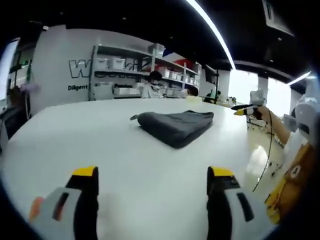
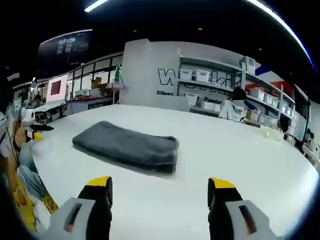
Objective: Fold the towel on the table until its edges align and the towel forms a compact rectangular stack.
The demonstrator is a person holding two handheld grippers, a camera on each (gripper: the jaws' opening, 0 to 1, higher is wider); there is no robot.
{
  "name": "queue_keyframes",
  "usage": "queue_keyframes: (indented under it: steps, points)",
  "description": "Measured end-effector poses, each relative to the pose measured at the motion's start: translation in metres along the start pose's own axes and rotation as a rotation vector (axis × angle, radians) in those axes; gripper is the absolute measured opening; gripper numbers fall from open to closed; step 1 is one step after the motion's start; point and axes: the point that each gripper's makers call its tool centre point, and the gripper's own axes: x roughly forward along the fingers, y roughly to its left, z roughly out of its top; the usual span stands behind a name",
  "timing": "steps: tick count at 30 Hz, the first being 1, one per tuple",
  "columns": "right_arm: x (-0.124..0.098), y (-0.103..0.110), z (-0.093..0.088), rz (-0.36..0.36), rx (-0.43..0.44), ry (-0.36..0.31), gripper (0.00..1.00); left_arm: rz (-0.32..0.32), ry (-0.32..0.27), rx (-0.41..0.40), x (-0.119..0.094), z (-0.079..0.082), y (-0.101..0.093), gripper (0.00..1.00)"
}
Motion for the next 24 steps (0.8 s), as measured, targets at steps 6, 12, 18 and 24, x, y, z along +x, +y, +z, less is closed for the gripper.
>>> queue_keyframes:
  steps: [6,12,18,24]
  points:
    - [0.005,0.005,-0.022,0.018,0.059,0.03,0.94,0.009,0.017,-0.002,0.0,-0.006,0.0,0.95]
    - [0.01,0.013,-0.028,0.046,0.085,0.047,0.99,0.004,0.028,0.003,-0.002,-0.009,-0.002,0.95]
    - [0.014,0.028,-0.025,0.105,0.132,0.044,0.99,0.012,0.02,-0.001,-0.005,-0.008,-0.001,0.95]
    - [0.025,0.047,-0.009,0.212,0.285,0.003,0.99,0.007,0.018,0.001,-0.004,-0.007,-0.004,0.95]
